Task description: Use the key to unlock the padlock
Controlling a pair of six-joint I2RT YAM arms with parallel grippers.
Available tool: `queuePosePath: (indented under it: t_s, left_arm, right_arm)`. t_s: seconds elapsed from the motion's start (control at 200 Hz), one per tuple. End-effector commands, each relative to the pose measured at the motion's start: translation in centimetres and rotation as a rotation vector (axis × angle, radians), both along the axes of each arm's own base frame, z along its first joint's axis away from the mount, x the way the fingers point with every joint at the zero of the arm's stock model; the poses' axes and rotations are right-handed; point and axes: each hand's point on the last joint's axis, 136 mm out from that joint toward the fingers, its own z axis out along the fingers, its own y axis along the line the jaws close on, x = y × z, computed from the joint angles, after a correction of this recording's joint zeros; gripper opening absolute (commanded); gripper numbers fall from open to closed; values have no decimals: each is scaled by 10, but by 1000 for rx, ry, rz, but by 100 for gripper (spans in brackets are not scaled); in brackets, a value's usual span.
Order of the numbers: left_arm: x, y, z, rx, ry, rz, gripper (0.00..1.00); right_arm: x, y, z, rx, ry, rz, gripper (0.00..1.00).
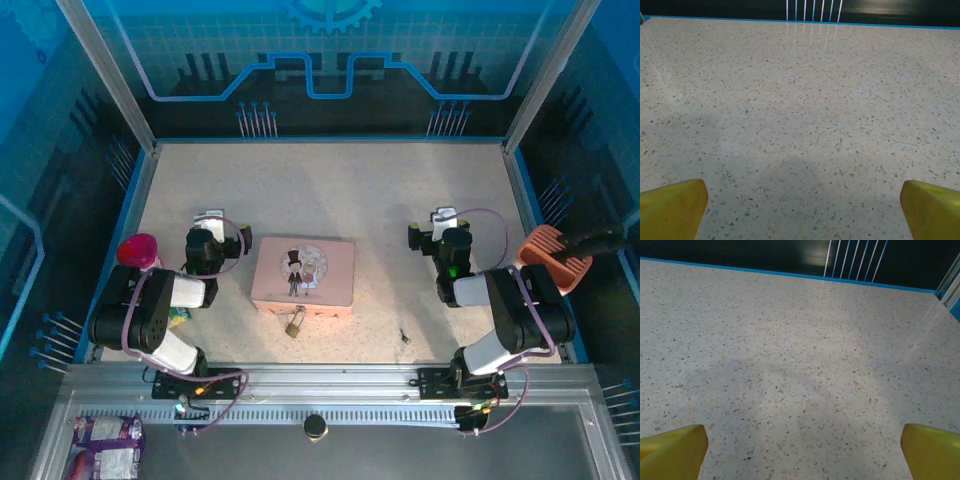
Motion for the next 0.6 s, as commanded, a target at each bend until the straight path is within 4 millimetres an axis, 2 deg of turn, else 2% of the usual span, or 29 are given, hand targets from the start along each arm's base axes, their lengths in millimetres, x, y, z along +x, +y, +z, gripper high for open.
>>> queuePosePath:
  t_s: [0.0,0.595]
  left_arm:
    - [10,-1,14,20,-52,-3,99]
    - [10,-1,14,20,-52,-3,99]
  right_arm:
    - [5,4,11,-21,-54,1,100]
    - [6,3,11,-17,-49,-1,100]
